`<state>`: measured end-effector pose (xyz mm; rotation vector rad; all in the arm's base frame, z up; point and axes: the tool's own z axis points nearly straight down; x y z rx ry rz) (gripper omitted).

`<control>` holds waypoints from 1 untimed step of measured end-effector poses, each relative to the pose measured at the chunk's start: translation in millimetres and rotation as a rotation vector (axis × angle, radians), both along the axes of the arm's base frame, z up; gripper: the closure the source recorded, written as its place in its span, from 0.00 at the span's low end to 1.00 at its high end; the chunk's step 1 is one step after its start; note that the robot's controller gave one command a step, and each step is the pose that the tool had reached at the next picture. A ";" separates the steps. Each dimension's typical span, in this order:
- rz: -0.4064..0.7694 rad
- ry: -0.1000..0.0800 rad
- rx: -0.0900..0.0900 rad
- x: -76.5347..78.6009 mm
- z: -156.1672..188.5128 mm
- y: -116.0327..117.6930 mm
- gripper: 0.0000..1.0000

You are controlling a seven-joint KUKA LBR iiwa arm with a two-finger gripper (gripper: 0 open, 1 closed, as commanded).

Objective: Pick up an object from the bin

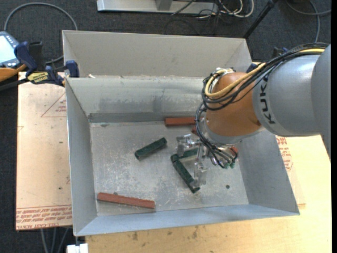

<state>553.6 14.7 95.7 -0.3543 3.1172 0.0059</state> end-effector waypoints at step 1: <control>0.099 -0.006 0.000 54.2 7.0 70.5 0.00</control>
Offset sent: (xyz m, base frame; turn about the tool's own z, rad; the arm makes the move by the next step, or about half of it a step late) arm 0.0516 0.0653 0.0060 -0.0912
